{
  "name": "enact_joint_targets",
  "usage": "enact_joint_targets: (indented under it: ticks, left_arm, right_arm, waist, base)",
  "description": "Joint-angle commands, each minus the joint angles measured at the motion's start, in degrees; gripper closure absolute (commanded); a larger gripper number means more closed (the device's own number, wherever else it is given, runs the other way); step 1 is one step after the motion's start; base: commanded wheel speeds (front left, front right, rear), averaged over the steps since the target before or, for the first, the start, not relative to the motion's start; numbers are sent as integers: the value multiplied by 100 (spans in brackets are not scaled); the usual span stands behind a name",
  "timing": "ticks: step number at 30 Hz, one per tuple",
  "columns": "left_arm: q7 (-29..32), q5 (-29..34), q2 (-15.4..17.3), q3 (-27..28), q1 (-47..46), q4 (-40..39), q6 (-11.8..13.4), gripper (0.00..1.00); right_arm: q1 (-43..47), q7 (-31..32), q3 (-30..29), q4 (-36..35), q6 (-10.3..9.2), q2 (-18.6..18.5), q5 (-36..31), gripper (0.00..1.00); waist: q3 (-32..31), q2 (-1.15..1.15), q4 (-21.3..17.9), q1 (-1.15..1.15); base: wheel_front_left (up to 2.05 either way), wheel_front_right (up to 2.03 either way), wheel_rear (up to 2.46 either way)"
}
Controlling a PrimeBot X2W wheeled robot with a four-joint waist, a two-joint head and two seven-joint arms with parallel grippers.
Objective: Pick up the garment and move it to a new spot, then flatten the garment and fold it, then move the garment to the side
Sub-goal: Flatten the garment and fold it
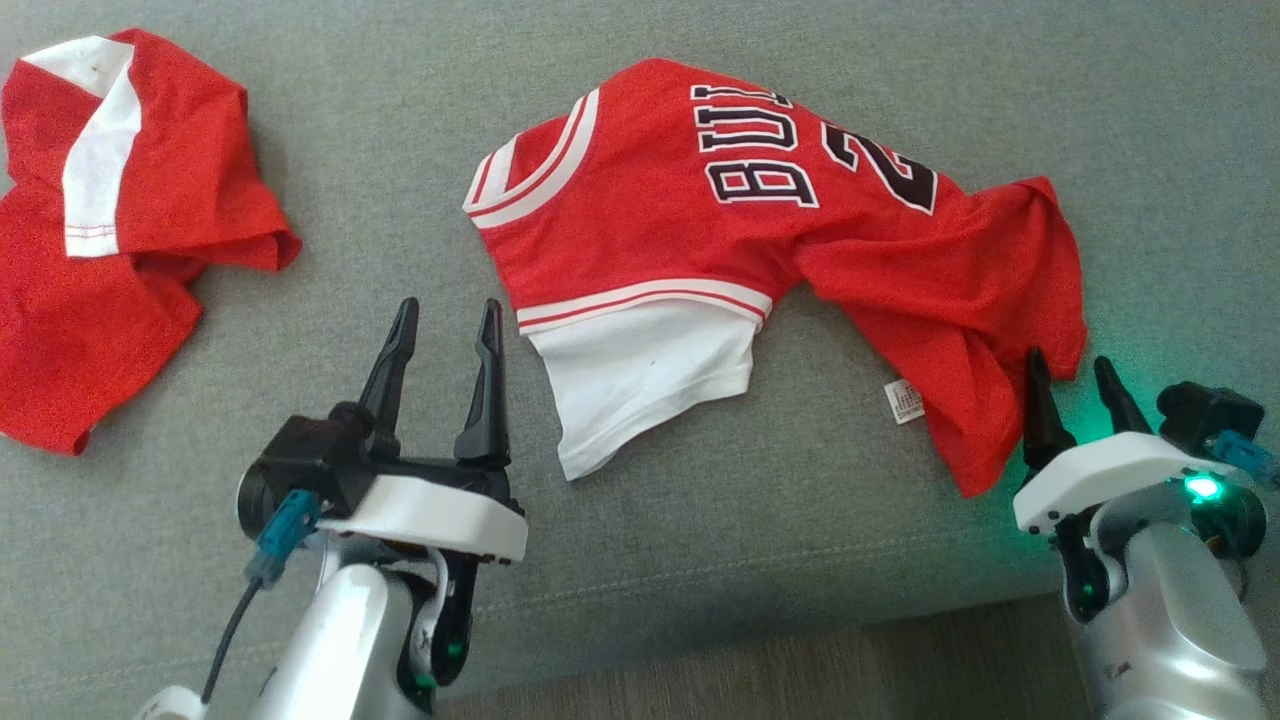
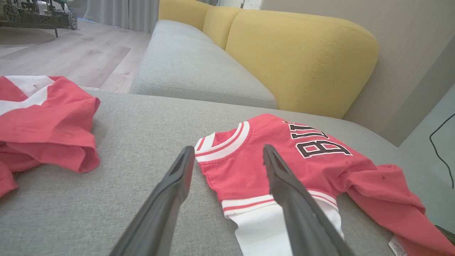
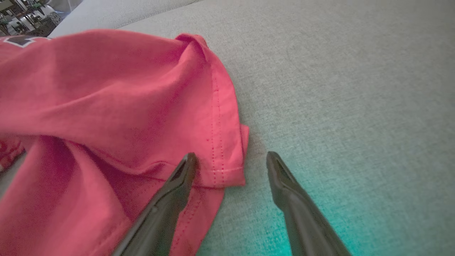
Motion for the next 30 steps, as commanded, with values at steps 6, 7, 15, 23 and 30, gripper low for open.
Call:
enact_joint_targets:
  ticks: [6,7,15,23,30]
  left_arm:
    - [-45,64,16,175,-209,-149,-6,0]
    - [-45,60,16,173,-210,-145,-7,0]
    - [-45,62,16,160,-112,-15,-34,0]
    - [-45,127,16,89,37,450,27,0]
    - [-45,-76,16,-361,109,986,-264,0]
  right_arm:
    - [-212,-53,217,41,-1,-15,41,100]
    - [-216,-53,226,47,-1,-15,37,100]
    - [-139,-53,105,-302,-1,-15,-277,100]
    - [12,-53,-31,-1385,-1,-15,-687,100]
    - [46,-53,-135,-1912,-1,-15,-765,100]
  waist:
    - [-30,0,-20,0]
    - [-38,0,-23,0]
    - [-158,0,-38,0]
    - [-292,0,-39,0]
    - [-352,0,-22,0]
  base:
    - [0,0,0]
    - [0,0,0]
    - [0,0,0]
    - [0,0,0]
    - [0,0,0]
